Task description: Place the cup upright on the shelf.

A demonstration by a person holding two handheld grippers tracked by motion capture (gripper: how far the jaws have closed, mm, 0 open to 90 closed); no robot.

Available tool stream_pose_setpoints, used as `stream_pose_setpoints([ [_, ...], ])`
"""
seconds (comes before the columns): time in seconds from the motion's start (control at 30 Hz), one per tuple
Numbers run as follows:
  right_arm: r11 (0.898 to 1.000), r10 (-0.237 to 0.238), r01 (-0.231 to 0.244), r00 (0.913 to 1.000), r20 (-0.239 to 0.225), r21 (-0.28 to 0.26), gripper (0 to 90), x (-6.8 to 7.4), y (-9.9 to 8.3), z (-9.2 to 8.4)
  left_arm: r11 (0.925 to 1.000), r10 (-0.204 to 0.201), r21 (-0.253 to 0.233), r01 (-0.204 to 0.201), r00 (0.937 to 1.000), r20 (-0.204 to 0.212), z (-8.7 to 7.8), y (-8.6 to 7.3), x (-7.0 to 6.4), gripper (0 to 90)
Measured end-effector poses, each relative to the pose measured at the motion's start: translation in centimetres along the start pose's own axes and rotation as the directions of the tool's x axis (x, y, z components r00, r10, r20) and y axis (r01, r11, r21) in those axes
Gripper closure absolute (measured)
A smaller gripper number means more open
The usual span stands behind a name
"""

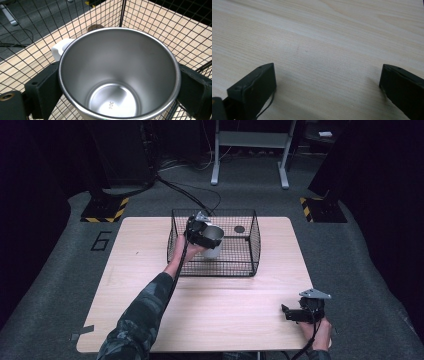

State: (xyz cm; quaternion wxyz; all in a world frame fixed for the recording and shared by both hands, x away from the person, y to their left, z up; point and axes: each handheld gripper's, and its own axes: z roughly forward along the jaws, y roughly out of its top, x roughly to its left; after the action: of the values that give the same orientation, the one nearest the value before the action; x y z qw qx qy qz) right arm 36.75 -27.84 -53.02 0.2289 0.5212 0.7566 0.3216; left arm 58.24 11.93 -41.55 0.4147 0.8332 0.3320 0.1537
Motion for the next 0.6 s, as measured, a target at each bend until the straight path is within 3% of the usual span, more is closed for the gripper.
stream_pose_setpoints([
  [0.6,1.000,0.000,0.000,1.0000,-0.001,-0.001,0.3,0.0,0.0,0.0,0.9956,0.019,0.091,-0.021,0.9995,0.025,1.9,0.0,0.3,6.7],
])
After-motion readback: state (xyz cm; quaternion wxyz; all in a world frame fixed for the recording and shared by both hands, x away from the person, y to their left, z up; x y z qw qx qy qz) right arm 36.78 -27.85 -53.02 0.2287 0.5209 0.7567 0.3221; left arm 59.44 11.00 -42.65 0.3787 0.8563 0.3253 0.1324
